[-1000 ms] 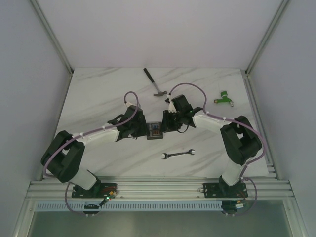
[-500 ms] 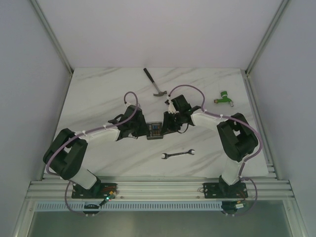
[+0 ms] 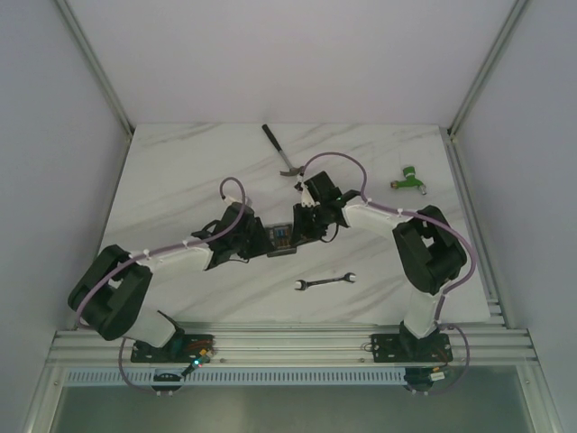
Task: Snap on the fuse box
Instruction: Close the fuse box cover on the fuse box base.
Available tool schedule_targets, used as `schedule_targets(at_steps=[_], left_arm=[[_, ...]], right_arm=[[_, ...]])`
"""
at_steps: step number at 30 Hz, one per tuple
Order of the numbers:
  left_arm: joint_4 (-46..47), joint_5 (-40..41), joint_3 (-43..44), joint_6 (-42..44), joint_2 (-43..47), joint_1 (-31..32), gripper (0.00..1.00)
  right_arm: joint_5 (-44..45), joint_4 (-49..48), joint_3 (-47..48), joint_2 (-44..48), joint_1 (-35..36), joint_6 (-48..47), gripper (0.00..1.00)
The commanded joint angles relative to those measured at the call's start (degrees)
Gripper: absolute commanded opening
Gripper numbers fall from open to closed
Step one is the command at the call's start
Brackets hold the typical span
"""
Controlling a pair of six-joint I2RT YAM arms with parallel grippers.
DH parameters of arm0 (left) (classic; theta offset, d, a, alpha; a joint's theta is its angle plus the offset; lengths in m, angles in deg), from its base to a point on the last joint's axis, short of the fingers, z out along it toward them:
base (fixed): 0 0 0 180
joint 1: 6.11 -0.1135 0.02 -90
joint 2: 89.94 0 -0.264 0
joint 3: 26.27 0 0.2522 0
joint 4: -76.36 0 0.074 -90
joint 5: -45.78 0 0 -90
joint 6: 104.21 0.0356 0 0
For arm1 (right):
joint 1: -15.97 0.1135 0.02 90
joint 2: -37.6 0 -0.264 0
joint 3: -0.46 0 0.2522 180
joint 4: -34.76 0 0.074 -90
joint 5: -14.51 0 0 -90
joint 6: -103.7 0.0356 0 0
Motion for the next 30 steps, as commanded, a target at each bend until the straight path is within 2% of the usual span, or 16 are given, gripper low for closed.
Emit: schedule_targets(at_steps=[1,8,11,20,30], left_arm=[[-9.4,0.4,-0.8,1.1,3.4,0.4,0.46],[-10.7,2.6,5.1,4.3,7.2,-4.4,0.6],[-10.7,3.1,7.8,6.2,5.5,-5.9,0.61],[-10.5,-0.7,13.7,9.4,-4.5,-7.4,0.54],[-9.6,-2.9,13.4,9.8,-9.4,-7.5,0.46]], right_arm=[[7.8,2.9,-2.1,-2.0,3.3,-4.1,0.3],[3.1,0.4,3.1,2.9,0.5,-4.9,0.4],[0.7,-1.4,4.8,2.4,-1.0,-4.9,0.42],[-1.9,-3.1,8.9,-2.7,-2.5,-4.8,0.42],[-4.9,-3.1,9.7,-8.0,-2.6,-5.1,0.35]])
